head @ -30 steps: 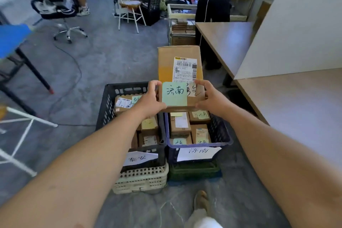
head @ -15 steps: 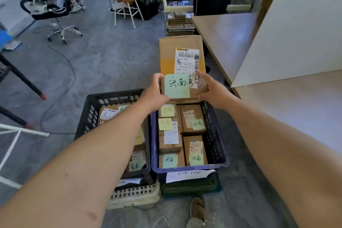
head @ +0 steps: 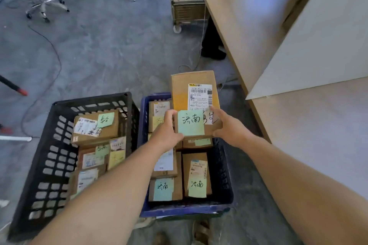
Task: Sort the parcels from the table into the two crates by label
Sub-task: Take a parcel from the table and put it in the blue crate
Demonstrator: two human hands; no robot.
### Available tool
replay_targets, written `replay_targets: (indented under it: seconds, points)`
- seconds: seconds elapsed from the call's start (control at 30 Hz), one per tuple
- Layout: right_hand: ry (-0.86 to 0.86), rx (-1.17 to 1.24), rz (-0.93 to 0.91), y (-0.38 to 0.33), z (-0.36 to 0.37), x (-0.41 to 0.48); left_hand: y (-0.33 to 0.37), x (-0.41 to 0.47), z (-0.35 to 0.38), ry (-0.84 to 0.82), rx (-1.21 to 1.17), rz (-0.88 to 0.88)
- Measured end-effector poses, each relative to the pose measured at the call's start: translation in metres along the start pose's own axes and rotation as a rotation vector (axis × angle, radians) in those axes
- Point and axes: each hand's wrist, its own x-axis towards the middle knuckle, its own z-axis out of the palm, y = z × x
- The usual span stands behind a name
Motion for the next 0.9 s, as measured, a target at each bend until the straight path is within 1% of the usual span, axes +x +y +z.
replay_targets:
  seconds: [0.2, 0.37, 0.47, 0.63, 0.7, 0.8, 0.9]
  points:
    - [-0.081, -0.069, 0.069, 0.043, 0.033, 0.042, -0.041, 0.039, 0.04, -0.126, -0.01, -0.095]
    - [-0.132, -0.113, 0.114, 0.066, 0.063, 0.079, -0.075, 0.075, 0.061, -0.155, 0.078, -0.126]
    - [-0.137, -0.143, 0.136, 0.075, 0.079, 0.102, -0.092, 0.096, 0.068, -0.14, 0.144, -0.125]
    - [-0.132, -0.223, 0.143, 0.084, 0.095, 0.135, -0.11, 0.121, 0.076, -0.071, 0.334, -0.14]
    - [-0.141, -0.23, 0.16, 0.085, 0.099, 0.144, -0.112, 0.125, 0.078, -0.056, 0.402, -0.094]
    - [-0.134, -0.229, 0.172, 0.087, 0.099, 0.153, -0.116, 0.126, 0.081, -0.024, 0.536, 0.019]
    - [-0.119, -0.251, 0.169, 0.08, 0.098, 0.151, -0.117, 0.126, 0.078, -0.018, 0.548, 0.023]
